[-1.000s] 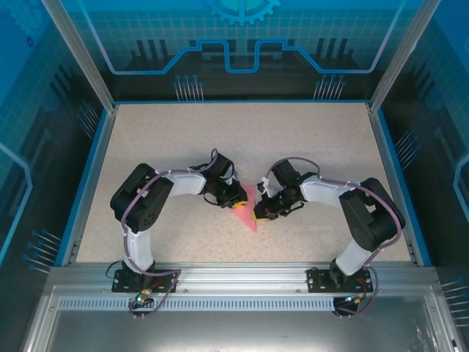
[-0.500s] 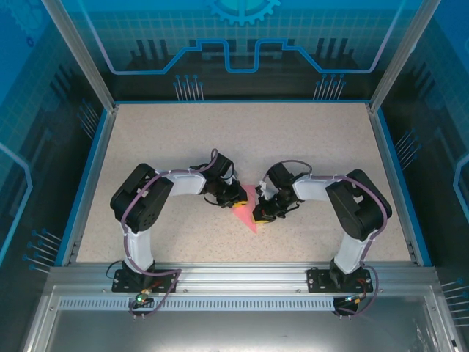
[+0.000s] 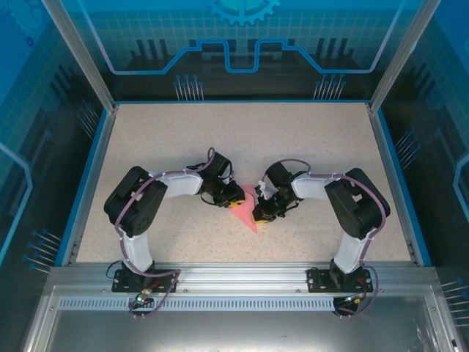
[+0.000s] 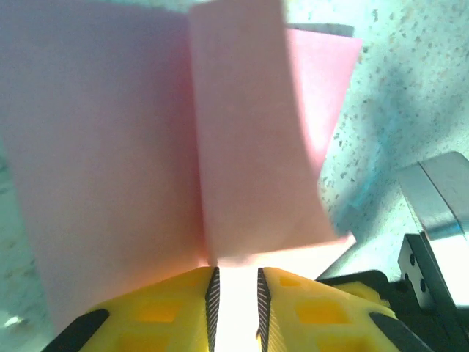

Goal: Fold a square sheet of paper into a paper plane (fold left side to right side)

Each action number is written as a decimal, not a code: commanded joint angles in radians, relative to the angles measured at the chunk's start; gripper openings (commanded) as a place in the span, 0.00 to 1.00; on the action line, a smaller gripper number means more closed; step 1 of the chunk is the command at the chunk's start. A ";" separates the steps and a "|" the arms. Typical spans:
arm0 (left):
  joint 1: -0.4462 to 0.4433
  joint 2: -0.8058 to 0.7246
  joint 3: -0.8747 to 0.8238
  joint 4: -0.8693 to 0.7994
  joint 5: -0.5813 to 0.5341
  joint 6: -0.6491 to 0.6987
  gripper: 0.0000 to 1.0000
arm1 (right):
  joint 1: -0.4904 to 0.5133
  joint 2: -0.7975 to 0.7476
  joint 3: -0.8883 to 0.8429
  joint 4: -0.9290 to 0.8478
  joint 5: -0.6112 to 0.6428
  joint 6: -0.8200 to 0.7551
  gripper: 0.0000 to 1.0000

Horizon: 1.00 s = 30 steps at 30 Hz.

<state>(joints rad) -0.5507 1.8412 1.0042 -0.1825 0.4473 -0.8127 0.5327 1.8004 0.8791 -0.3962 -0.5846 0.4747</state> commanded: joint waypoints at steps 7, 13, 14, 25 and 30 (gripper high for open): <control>-0.017 -0.107 -0.079 0.031 0.119 0.028 0.16 | 0.012 0.079 -0.019 -0.100 0.187 -0.016 0.00; -0.046 -0.058 -0.078 0.095 0.159 0.001 0.15 | 0.012 0.081 -0.015 -0.104 0.187 -0.017 0.00; -0.050 -0.049 -0.075 0.102 0.159 -0.006 0.15 | 0.013 0.080 -0.014 -0.105 0.188 -0.018 0.00; -0.066 0.030 -0.060 0.125 0.142 -0.026 0.15 | 0.018 0.084 -0.006 -0.118 0.192 -0.022 0.00; -0.066 0.052 -0.064 0.110 0.110 -0.019 0.14 | 0.019 0.092 -0.006 -0.122 0.193 -0.022 0.00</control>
<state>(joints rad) -0.6071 1.8694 0.9329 -0.0681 0.5724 -0.8326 0.5369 1.8183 0.9100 -0.4393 -0.5770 0.4629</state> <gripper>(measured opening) 0.145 0.042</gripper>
